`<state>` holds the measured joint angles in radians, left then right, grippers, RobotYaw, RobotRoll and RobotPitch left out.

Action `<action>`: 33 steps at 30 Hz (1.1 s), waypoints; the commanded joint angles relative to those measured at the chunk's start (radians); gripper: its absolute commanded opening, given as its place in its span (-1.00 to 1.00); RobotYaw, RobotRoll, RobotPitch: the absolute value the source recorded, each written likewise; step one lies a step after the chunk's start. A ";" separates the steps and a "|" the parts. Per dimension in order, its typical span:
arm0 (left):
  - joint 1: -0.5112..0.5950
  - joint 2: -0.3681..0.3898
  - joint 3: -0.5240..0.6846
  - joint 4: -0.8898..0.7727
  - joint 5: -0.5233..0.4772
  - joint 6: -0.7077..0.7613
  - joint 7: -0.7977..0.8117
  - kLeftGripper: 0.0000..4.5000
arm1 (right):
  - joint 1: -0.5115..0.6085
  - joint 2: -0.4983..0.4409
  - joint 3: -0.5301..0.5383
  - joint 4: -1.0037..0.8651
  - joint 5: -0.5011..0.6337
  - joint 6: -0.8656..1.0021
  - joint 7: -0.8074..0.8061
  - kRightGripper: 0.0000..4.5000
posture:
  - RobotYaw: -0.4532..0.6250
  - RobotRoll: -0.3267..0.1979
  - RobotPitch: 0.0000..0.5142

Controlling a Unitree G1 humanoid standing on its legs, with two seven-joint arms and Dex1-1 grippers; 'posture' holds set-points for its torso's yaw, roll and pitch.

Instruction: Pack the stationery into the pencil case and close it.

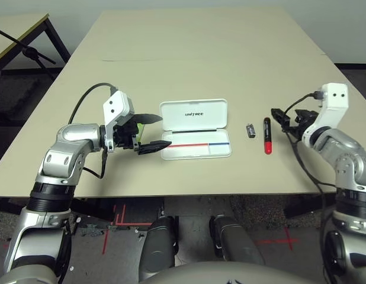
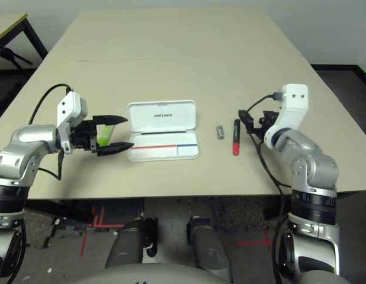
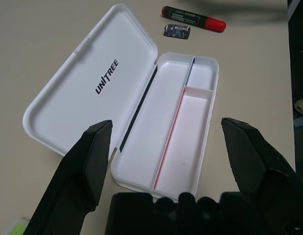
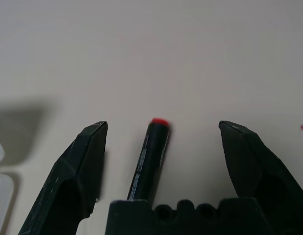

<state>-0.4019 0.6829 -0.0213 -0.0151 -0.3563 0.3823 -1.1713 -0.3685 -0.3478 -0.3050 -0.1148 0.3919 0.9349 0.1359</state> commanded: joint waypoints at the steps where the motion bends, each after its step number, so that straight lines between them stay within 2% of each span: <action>1: -0.001 0.003 -0.020 0.019 0.013 -0.009 0.003 0.99 | -0.006 0.027 0.026 -0.011 -0.010 0.032 -0.028 1.00 | -0.29 0.25 -0.56; 10: 0.003 0.004 -0.021 0.008 0.013 -0.010 0.005 0.99 | -0.005 0.052 0.061 0.041 -0.039 0.064 -0.053 1.00 | -0.26 0.25 -0.57; 21: 0.008 0.004 -0.019 -0.002 0.009 -0.008 0.013 0.99 | -0.007 0.034 0.081 0.108 -0.080 0.099 -0.049 1.00 | -0.24 0.25 -0.58; 24: 0.008 0.001 -0.020 -0.001 0.010 -0.010 0.015 1.00 | -0.012 0.030 0.074 0.112 -0.080 0.099 -0.050 0.72 | -0.24 0.25 -0.58; 33: 0.005 -0.001 -0.023 0.003 0.012 -0.012 0.014 1.00 | -0.055 -0.017 0.030 0.143 -0.057 0.081 0.009 -0.75 | -0.25 0.25 -0.58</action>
<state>-0.4023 0.6807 -0.0286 -0.0024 -0.3517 0.3763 -1.1643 -0.4186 -0.3487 -0.2528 0.0071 0.3322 1.0054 0.1342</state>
